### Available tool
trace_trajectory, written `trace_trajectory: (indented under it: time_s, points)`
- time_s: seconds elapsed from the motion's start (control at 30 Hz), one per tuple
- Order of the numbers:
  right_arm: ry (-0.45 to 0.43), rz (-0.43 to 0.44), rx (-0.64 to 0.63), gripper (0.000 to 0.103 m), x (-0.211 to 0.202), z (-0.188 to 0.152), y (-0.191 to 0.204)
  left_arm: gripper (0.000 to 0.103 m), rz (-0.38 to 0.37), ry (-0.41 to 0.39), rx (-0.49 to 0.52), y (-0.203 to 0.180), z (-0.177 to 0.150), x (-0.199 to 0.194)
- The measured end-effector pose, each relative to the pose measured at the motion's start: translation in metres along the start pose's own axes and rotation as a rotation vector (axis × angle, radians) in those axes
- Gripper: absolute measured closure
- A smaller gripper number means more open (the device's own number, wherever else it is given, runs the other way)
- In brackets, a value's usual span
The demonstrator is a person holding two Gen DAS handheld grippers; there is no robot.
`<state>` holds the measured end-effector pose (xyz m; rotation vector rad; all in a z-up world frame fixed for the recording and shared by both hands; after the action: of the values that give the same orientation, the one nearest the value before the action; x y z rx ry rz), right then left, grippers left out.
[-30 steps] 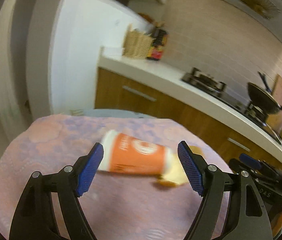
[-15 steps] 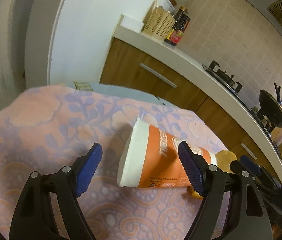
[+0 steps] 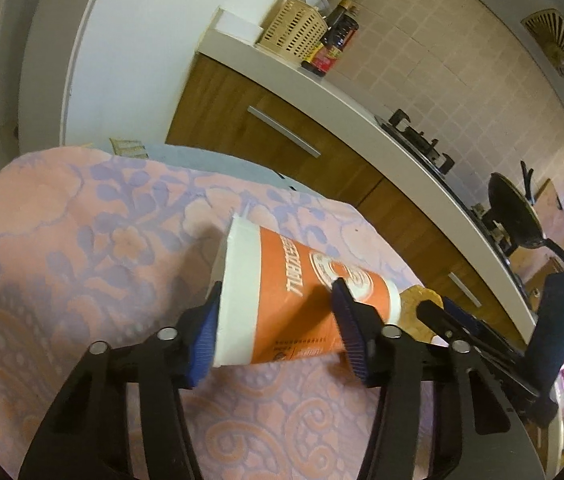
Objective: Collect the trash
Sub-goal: 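Grasp the orange paper cup rim with the left tool while the right tool grasps the orange peel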
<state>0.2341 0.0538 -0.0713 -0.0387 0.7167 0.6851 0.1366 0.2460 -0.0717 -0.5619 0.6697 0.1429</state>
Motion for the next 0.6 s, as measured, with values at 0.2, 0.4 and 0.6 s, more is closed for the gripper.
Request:
trace_trajectory:
  time_s: [0.2, 0.4, 0.6]
  points:
    - [0.01, 0.002, -0.017, 0.042, 0.002, -0.002, 0.004, 0.078, -0.07, 0.039, 0.017, -0.011, -0.012, 0.0]
    - [0.029, 0.034, 0.004, 0.042, 0.004, -0.003, 0.002, 0.084, -0.073, 0.039, 0.043, -0.024, -0.018, 0.002]
    - [0.06, 0.063, 0.037, 0.042, 0.009, -0.004, -0.002, 0.093, -0.027, -0.017, 0.123, -0.042, -0.023, -0.006]
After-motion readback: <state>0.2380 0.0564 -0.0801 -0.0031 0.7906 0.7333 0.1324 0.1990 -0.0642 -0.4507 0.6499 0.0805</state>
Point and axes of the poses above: each gripper's, at about its wrist camera, not at the fingertips, and x roughly the way its jaws point, y to its left, z to its top, the point moved 4 cm from there along x, roughly the way its jaws point, and after that the axes turned 7 degrees about z, right-handed, at the moved point
